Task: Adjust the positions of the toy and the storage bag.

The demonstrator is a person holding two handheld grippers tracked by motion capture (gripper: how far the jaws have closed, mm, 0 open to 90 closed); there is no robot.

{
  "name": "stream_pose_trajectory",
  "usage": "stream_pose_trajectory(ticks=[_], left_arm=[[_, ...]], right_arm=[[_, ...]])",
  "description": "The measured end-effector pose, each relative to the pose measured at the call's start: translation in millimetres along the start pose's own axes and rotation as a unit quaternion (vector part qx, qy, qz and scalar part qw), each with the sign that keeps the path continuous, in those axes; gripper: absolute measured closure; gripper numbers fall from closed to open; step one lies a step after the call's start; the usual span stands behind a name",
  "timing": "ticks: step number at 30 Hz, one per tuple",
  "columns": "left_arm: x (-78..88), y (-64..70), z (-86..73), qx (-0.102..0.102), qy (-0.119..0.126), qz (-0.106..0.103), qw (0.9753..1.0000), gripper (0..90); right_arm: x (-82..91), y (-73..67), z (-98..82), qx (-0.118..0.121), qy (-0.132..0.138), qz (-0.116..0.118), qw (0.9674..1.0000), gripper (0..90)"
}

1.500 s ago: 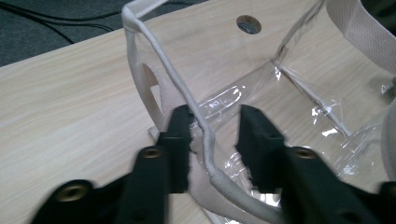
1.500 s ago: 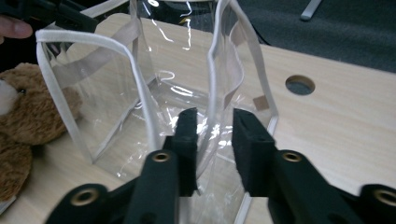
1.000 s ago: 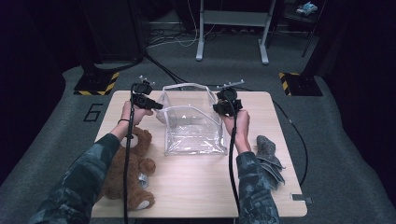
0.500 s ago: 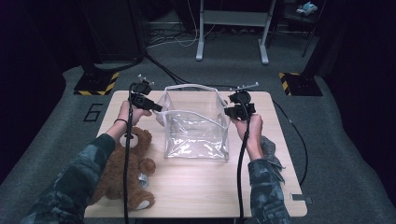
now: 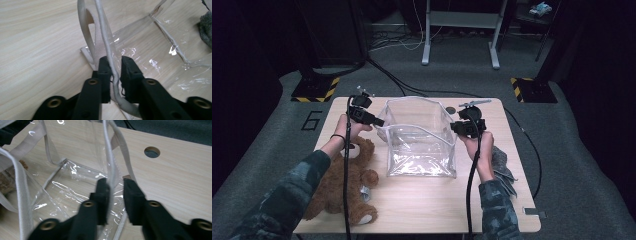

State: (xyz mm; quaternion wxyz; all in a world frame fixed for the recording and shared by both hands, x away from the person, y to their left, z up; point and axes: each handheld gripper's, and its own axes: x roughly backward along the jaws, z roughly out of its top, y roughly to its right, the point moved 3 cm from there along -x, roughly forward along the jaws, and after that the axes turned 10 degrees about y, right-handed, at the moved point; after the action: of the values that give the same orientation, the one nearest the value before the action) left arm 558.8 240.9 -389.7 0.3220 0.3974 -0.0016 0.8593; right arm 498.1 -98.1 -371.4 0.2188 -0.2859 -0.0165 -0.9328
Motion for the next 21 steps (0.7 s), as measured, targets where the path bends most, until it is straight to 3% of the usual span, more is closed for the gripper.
stream_pose_trajectory(ticks=[5,10,14,16,21], left_arm=[[20.4,-2.4,-0.3,0.01,0.042,0.019,0.9989,36.0],[45.8,-0.5,-6.7,0.015,0.086,0.043,0.9953,22.3],[60.3,-1.1,-18.0,0.009,0.105,0.056,0.9929,15.1],[65.1,-0.4,-24.8,0.012,0.103,0.064,0.9925,12.9],[76.1,-0.1,-38.8,0.01,0.118,0.077,0.99,7.6]], right_arm=[[18.3,1.7,-4.2,0.0,0.033,-0.005,0.9994,36.6],[42.7,6.0,-15.3,-0.017,0.07,0.005,0.9974,18.7],[58.9,10.3,-30.3,-0.013,0.086,-0.003,0.9962,13.6],[64.5,12.6,-38.1,-0.013,0.09,-0.008,0.9958,11.4],[70.7,13.2,-67.9,0.005,0.08,-0.015,0.9966,6.2]])
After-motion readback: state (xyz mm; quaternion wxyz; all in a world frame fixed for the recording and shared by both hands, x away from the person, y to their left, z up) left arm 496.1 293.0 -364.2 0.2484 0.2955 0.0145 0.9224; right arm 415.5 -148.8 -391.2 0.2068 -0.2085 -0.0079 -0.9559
